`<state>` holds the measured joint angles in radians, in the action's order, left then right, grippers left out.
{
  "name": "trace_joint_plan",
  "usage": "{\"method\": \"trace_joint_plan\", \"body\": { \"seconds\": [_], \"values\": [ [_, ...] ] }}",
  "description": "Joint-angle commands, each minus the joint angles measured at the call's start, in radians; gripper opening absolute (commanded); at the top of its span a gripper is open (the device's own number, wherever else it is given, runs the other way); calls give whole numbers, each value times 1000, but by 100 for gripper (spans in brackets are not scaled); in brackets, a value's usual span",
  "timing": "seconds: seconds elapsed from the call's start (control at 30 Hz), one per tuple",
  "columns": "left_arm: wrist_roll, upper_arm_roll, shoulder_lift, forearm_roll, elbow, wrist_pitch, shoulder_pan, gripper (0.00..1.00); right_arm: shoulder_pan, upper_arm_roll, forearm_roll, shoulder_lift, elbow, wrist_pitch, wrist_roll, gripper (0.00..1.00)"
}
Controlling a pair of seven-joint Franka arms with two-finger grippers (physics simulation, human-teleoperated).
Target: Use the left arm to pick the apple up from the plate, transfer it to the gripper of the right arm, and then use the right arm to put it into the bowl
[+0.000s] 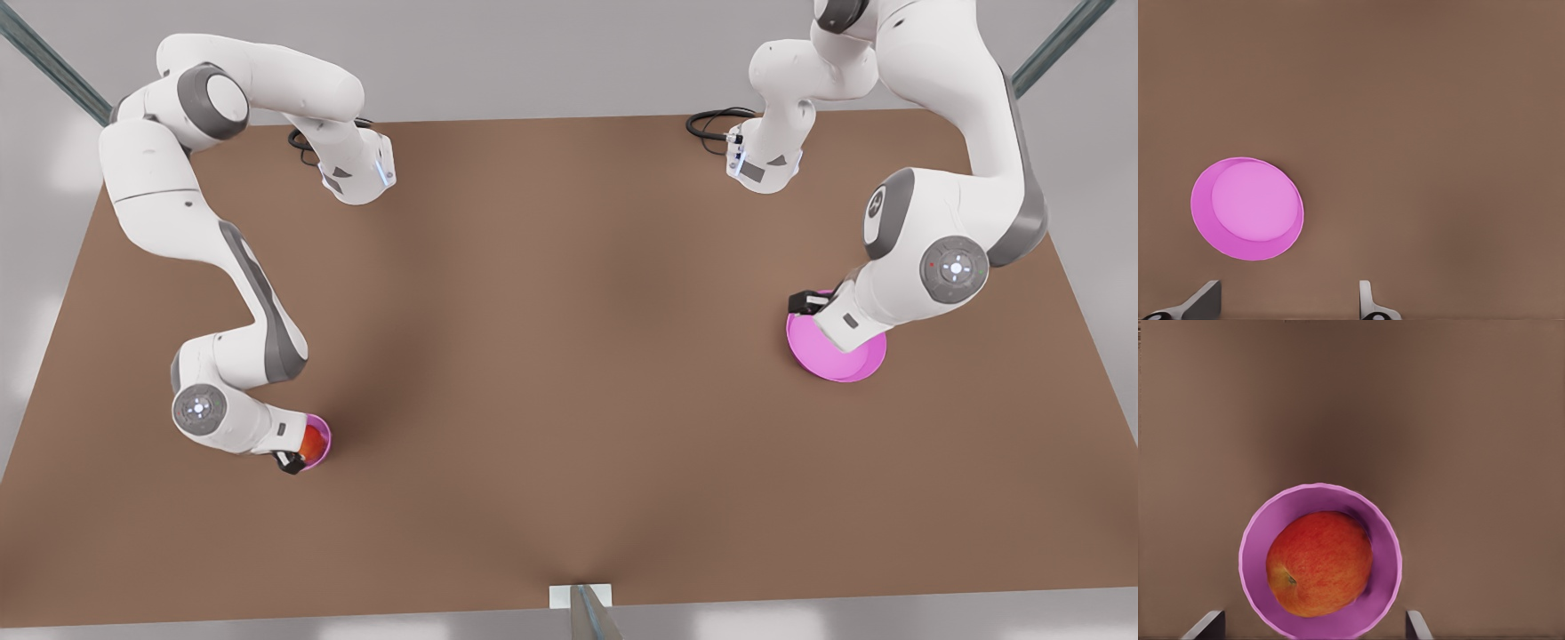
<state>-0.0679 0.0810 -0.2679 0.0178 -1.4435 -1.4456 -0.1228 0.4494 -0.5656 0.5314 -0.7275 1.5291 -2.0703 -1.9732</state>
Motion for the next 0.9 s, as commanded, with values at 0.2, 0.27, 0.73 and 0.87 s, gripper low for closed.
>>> {"method": "trace_joint_plan", "body": {
  "seconds": [0.2, 0.27, 0.73, 0.87],
  "values": [
    [-30, -1, -4, 2, 2, -7, 2, 100, -181, 174, -222, 279, -24, 265, 790, 100],
    [-30, -1, -5, 4, 2, -6, 2, 100, -247, 220, -212, 330, -35, 459, 1491, 100],
    [-32, -1, -5, 7, 3, -6, 2, 100, -337, 392, -462, 619, -14, 639, 1943, 100],
    [-32, -1, -5, 7, 3, -6, 2, 100, -337, 392, -461, 617, -18, 639, 1941, 100]
  ]
}}
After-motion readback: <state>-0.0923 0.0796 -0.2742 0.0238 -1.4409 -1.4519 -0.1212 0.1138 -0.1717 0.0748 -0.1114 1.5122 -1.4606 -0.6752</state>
